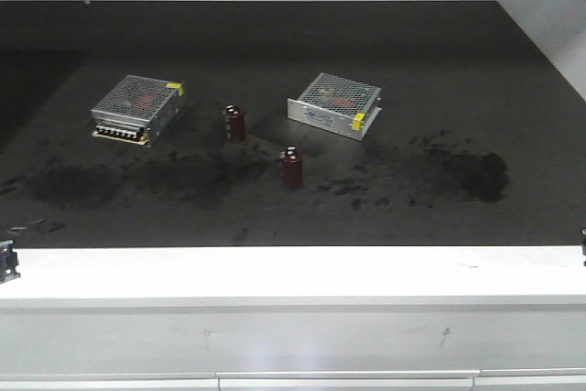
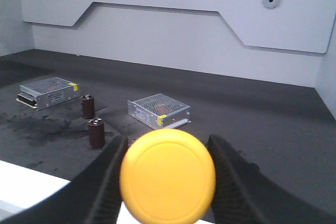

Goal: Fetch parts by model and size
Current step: 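Drive the base to the bench with the red tray, holding both buttons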

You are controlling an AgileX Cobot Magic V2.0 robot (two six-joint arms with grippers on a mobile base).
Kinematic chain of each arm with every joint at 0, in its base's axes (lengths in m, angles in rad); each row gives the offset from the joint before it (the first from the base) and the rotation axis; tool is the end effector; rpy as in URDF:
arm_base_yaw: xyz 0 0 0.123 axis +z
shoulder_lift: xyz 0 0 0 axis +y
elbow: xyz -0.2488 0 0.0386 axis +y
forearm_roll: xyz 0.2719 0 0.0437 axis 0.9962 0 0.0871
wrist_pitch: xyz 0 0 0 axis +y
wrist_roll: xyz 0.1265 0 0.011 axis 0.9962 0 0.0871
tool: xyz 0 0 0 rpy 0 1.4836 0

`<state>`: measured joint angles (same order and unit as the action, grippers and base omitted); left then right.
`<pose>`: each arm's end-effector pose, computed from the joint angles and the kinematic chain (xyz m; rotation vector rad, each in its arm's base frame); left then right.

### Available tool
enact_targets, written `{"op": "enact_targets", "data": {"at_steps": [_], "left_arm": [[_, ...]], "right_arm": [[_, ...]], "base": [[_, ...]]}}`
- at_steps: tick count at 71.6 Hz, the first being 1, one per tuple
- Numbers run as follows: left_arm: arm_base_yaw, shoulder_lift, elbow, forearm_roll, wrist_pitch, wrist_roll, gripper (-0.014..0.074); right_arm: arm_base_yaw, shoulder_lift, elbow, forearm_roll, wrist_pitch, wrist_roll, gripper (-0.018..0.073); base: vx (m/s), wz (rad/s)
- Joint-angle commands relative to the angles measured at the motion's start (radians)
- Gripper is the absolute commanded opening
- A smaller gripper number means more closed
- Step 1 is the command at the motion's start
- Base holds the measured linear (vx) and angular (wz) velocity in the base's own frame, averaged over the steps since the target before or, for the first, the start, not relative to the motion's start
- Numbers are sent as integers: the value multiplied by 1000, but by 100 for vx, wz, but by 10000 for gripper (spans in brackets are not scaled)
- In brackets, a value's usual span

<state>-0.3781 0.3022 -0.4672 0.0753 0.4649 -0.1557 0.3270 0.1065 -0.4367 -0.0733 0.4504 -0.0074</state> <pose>0.1494 -0.0547 0.2950 0.2346 1.7771 -0.3053 0.1212 0.0368 0.3132 -0.2949 1.5780 0.1712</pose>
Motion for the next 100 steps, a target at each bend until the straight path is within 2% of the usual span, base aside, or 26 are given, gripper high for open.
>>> {"op": "enact_targets", "data": {"at_steps": [1, 25, 100], "left_arm": [[-2, 9, -27, 1, -87, -2, -7], [-2, 9, -27, 1, -87, -2, -7], [-2, 9, -27, 1, -87, -2, -7]], "right_arm": [[-2, 11, -25, -6, -90, -5, -10], [-2, 11, -25, -6, -90, -5, -10], [-2, 11, -25, -6, -89, -5, -10]], "base": [[-4, 16], [-10, 43], [-9, 79]]}}
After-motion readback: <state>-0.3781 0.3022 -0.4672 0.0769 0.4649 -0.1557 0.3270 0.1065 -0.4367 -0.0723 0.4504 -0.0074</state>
